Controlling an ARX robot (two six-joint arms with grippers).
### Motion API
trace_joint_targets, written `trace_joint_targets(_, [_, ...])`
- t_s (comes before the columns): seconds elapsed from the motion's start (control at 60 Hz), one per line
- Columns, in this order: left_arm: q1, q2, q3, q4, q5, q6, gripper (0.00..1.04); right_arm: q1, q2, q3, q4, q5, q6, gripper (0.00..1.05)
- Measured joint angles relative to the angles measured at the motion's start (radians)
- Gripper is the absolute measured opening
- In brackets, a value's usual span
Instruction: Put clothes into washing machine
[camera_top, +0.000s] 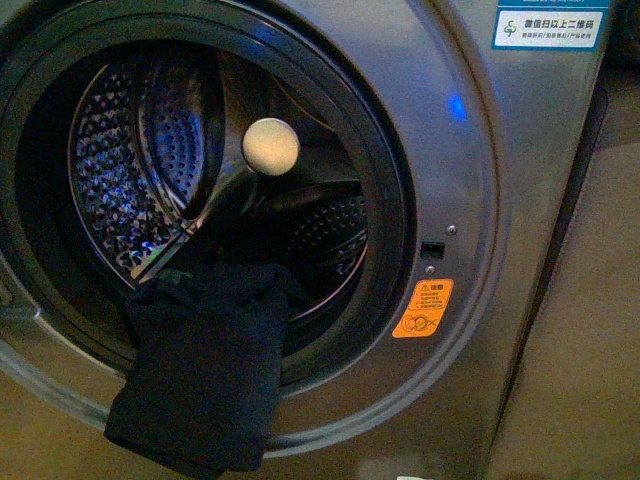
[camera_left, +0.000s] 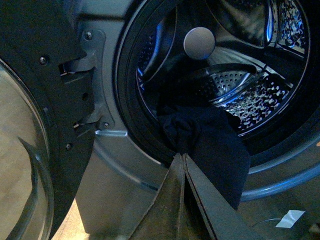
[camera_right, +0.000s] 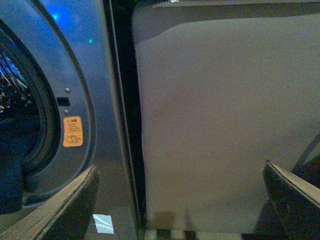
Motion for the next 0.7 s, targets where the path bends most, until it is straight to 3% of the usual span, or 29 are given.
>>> trace_joint_targets(0.333, [0.0,-0.087,0.0,-0.088,0.0,0.0,0.04,0.0,0.0,0.0,0.0,0.0,0.0,0.97])
trace_joint_targets(0.45, [0.0,-0.23,0.0,-0.253,0.0,0.0,0.04,0.0,0.0,0.0,0.0,0.0,0.0,0.97])
trace_joint_targets(0.7, [0.0,-0.256,0.0,-0.264,0.0,0.0,0.04,0.0,0.0,0.0,0.0,0.0,0.0,0.97])
